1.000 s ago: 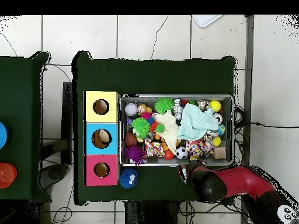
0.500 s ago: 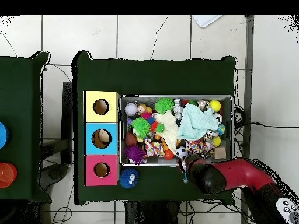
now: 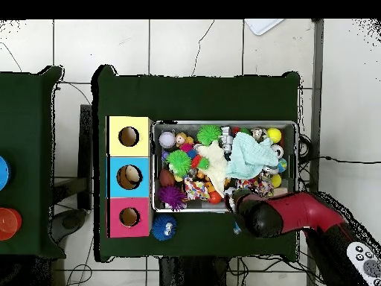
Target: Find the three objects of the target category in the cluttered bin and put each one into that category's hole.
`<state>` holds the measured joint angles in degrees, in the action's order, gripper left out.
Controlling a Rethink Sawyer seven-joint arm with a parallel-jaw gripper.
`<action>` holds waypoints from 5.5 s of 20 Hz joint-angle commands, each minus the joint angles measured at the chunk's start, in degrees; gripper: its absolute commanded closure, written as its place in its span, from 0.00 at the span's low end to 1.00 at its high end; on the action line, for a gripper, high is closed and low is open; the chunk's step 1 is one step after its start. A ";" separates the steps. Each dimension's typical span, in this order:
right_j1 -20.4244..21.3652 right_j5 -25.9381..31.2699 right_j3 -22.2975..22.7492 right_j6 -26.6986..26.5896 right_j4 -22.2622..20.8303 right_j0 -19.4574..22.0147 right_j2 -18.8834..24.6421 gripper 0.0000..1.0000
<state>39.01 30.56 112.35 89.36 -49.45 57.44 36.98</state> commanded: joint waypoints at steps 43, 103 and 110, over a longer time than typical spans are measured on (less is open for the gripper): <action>-4.10 -0.23 7.91 -1.69 -11.68 3.69 -4.05 0.00; -8.14 -17.38 -4.66 7.29 -25.69 -6.69 -22.32 0.00; -7.05 -18.75 -5.55 7.55 -25.02 -9.70 -24.86 0.00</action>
<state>32.50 14.63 114.64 89.06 -71.67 49.37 13.25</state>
